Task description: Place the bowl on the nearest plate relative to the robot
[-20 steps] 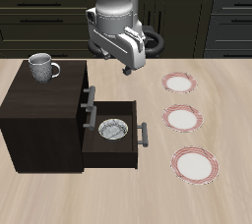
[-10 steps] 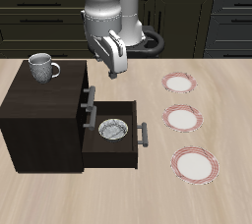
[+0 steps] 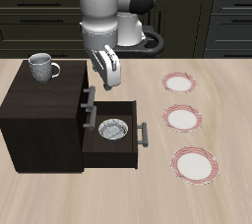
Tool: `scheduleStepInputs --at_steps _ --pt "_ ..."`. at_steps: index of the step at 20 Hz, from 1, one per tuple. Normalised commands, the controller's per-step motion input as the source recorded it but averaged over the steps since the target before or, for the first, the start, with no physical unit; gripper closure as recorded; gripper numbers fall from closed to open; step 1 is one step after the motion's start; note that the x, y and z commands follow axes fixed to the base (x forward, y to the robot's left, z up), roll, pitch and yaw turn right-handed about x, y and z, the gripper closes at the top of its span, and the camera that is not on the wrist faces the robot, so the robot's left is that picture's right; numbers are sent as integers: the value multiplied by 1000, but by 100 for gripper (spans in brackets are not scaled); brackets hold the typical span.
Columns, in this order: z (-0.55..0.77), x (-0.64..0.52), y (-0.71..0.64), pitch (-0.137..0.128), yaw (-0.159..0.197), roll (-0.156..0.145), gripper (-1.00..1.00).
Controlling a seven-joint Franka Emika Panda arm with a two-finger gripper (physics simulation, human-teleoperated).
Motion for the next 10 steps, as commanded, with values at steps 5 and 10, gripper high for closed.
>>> scheduleStepInputs --at_steps 5,10 --pt "-281 -128 107 2 38 1 -100" --pt "-164 -66 59 -11 -14 17 -100"
